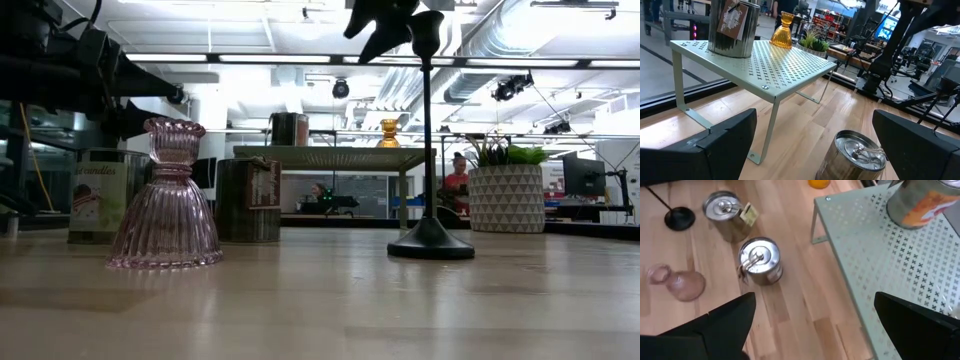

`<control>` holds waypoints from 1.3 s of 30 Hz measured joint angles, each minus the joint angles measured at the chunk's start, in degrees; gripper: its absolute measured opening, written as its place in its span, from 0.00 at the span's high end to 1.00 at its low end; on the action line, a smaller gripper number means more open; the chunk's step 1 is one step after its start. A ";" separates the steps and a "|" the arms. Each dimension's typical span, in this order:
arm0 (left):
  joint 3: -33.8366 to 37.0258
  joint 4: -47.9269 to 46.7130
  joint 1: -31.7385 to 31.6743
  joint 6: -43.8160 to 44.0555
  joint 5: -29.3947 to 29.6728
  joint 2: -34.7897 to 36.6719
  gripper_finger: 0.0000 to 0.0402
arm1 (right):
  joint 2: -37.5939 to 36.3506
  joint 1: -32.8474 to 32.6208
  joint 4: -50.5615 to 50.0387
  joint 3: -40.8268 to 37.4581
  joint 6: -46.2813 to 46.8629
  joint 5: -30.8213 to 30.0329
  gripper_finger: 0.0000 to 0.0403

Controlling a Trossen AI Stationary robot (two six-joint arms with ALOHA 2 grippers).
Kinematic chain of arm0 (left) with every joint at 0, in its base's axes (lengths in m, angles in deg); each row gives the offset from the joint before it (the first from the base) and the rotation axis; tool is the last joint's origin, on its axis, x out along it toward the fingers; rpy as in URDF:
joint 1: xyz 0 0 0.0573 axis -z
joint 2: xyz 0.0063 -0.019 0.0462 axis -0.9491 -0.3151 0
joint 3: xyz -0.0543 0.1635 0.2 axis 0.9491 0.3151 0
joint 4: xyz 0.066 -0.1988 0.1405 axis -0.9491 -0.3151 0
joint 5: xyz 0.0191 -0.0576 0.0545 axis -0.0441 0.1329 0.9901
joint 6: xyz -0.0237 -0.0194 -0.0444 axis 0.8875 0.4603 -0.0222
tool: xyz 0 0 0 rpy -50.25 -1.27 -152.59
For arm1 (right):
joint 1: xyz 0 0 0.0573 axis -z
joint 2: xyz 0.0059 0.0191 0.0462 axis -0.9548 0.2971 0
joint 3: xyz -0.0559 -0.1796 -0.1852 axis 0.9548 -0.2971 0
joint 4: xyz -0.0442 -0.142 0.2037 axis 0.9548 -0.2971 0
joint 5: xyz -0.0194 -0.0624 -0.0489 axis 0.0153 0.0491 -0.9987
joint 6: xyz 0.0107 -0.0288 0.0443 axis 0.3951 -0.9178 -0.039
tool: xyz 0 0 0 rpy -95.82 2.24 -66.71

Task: Pick & Place candle stick holders
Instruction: Put the orange candle holder on the shelf

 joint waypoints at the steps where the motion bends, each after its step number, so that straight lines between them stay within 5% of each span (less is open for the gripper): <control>1: 0.00 0.00 0.01 0.00 0.00 0.00 0.03 | -0.54 -0.28 0.09 -0.84 0.05 -0.01 0.01; 8: 0.00 0.00 0.00 -0.01 -0.02 -0.02 0.03 | -7.25 -2.64 3.88 -10.74 0.24 0.04 0.01; 24: 0.00 0.00 -0.01 -0.01 -0.07 -0.02 0.03 | -34.52 -9.52 29.92 -48.09 6.08 0.03 0.01; 39: 0.00 -0.02 -0.01 -0.01 -0.07 0.00 0.03 | -49.82 -14.17 28.94 -59.13 5.58 0.26 0.01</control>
